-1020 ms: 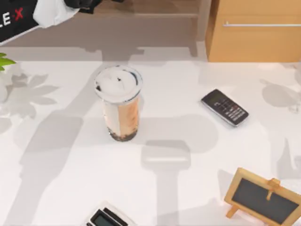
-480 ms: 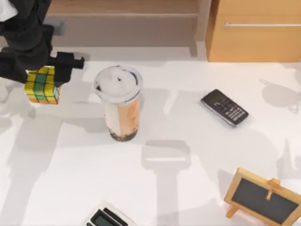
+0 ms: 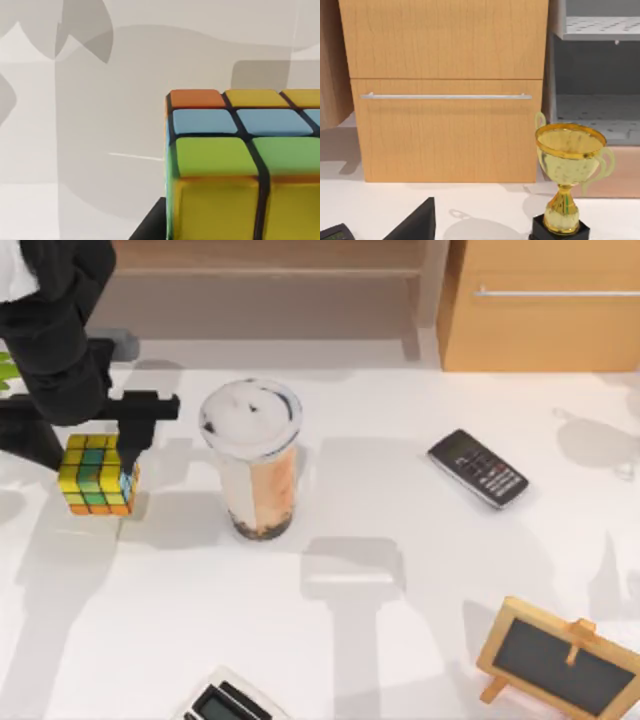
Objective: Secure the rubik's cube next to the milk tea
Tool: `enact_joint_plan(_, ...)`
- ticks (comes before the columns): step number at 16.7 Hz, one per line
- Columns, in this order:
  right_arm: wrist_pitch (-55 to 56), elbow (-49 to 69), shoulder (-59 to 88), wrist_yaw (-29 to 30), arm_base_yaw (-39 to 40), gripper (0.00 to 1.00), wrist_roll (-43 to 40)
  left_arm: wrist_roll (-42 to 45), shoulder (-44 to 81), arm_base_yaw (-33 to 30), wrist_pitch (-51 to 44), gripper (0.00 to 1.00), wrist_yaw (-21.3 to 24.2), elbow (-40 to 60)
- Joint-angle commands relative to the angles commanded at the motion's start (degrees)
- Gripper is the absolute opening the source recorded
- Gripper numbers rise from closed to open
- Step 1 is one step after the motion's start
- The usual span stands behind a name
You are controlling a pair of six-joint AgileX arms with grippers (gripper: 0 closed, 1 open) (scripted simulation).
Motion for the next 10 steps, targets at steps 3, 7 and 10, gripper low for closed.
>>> enact_joint_plan(3,0.0,0.0,0.0,0.0,0.0,1.0,0.0,0.2,-0.2,-0.2,0.1,0.0,-0.2,0.1)
enact_joint_plan(7,0.0,0.0,0.0,0.0,0.0,1.0,0.0,0.3,-0.5,0.5,0.5,0.0,-0.4,-0.1)
enact_joint_plan(10,0.0,0.0,0.0,0.0,0.0,1.0,0.0,0.3,-0.9,1.2,1.1,0.0,-0.6,-0.2)
